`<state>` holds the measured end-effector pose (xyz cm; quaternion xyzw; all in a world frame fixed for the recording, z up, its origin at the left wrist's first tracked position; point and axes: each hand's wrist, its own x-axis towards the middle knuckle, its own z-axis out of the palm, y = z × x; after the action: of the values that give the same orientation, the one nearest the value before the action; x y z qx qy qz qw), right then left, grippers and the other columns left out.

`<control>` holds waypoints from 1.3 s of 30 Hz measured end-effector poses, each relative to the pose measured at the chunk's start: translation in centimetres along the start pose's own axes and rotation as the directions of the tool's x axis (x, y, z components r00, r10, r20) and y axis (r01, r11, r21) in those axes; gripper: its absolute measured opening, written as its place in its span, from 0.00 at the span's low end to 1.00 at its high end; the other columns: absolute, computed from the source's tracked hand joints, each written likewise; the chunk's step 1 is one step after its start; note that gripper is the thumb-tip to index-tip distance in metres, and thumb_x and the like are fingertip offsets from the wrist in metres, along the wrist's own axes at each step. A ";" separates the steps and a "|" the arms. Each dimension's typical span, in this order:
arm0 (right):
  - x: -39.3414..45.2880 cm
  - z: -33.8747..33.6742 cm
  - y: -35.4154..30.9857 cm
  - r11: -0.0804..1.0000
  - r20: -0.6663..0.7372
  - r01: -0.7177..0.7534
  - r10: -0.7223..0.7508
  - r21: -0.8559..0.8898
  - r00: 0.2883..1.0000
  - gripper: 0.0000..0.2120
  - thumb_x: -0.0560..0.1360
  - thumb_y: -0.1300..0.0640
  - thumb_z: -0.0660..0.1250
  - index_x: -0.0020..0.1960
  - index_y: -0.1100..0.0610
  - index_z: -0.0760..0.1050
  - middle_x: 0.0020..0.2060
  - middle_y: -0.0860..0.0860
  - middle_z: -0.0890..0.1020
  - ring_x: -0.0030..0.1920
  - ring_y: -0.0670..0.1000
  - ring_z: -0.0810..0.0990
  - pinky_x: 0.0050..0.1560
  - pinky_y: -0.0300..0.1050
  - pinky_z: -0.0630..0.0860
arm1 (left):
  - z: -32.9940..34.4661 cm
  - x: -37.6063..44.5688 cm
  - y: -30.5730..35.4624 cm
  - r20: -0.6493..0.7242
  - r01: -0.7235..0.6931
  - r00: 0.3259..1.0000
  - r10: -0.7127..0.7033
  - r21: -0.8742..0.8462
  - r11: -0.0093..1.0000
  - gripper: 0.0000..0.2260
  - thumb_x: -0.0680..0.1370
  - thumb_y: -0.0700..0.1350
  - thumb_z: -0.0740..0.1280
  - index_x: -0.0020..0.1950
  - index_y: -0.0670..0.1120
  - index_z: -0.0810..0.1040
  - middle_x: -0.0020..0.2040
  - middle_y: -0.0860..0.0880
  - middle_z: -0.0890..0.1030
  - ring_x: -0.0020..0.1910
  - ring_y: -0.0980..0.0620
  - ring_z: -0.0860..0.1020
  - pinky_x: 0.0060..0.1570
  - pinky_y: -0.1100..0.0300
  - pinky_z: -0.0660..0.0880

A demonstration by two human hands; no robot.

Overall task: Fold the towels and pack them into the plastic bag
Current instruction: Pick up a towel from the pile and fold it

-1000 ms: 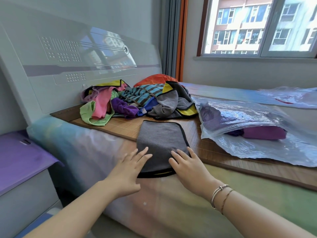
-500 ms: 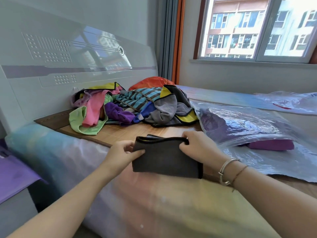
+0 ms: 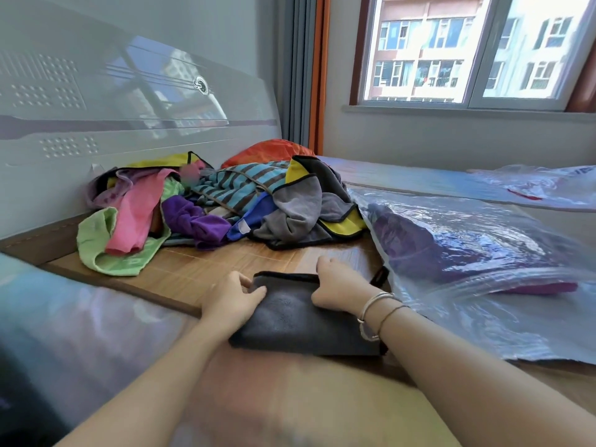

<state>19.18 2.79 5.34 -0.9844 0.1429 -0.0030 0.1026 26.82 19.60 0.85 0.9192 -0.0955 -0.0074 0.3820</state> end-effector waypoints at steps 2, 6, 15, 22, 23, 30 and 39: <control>-1.2 -0.5 -0.2 1.000 0.008 0.014 -0.014 -0.001 1.000 0.15 0.72 0.55 0.65 0.57 0.59 0.70 0.53 0.56 0.74 0.57 0.57 0.73 0.53 0.49 0.72 | -1.0 -1.1 0.3 0.075 0.007 0.997 0.006 -0.180 0.984 0.08 0.75 0.49 0.71 0.44 0.50 0.73 0.44 0.50 0.77 0.48 0.49 0.77 0.53 0.52 0.75; -7.3 -2.1 -0.4 0.985 -0.089 0.164 -0.159 0.055 0.983 0.11 0.71 0.52 0.66 0.49 0.58 0.75 0.47 0.52 0.74 0.48 0.54 0.75 0.48 0.50 0.76 | -3.5 -4.9 1.5 0.073 -0.110 0.987 0.144 -0.350 0.930 0.03 0.77 0.43 0.67 0.46 0.48 0.74 0.42 0.49 0.76 0.43 0.51 0.75 0.40 0.57 0.71; -22.6 -9.0 8.2 0.952 -0.517 -0.080 -0.088 -0.295 0.852 0.12 0.74 0.57 0.62 0.56 0.52 0.77 0.54 0.53 0.70 0.59 0.56 0.66 0.56 0.49 0.64 | -1.8 -14.9 10.8 0.010 -0.394 0.902 0.432 -0.392 0.832 0.08 0.79 0.38 0.59 0.50 0.45 0.77 0.48 0.47 0.79 0.47 0.51 0.76 0.42 0.61 0.70; -26.8 -9.4 16.3 0.892 -0.539 -0.312 0.095 -0.327 0.837 0.10 0.76 0.57 0.59 0.54 0.49 0.74 0.48 0.50 0.81 0.51 0.56 0.79 0.40 0.45 0.67 | 5.7 -18.2 15.1 0.117 -0.611 0.786 0.607 -0.004 0.792 0.10 0.77 0.44 0.66 0.52 0.58 0.82 0.64 0.52 0.74 0.69 0.46 0.63 0.65 0.58 0.56; -26.6 -9.2 16.9 0.909 -0.544 -0.305 0.110 -0.283 0.832 0.08 0.76 0.56 0.59 0.54 0.50 0.73 0.48 0.51 0.80 0.50 0.58 0.79 0.39 0.45 0.67 | 6.5 -18.1 15.2 0.139 -0.608 0.790 0.597 0.060 0.791 0.12 0.78 0.45 0.65 0.58 0.58 0.80 0.71 0.52 0.70 0.70 0.46 0.59 0.67 0.57 0.55; -20.4 -6.3 17.9 0.885 -0.351 -0.064 0.248 0.461 0.903 0.04 0.75 0.58 0.58 0.50 0.55 0.65 0.34 0.54 0.84 0.26 0.53 0.82 0.30 0.44 0.77 | 9.4 -14.8 15.2 -0.004 -0.691 0.723 0.691 -0.023 0.722 0.23 0.80 0.42 0.60 0.75 0.55 0.67 0.76 0.56 0.63 0.70 0.50 0.69 0.66 0.52 0.69; -7.3 -4.3 17.8 0.920 -0.467 -0.131 0.306 0.370 0.830 0.17 0.81 0.56 0.54 0.38 0.61 0.73 0.45 0.63 0.81 0.49 0.62 0.79 0.44 0.50 0.66 | 10.5 -14.4 16.0 -0.383 -0.750 0.630 0.675 -0.076 0.657 0.19 0.78 0.37 0.63 0.69 0.48 0.75 0.53 0.48 0.83 0.50 0.49 0.80 0.52 0.52 0.76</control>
<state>7.03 -12.68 6.11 -0.8937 0.2755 -0.2779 0.2195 9.03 3.79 3.80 0.7425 -0.3882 0.2839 0.4663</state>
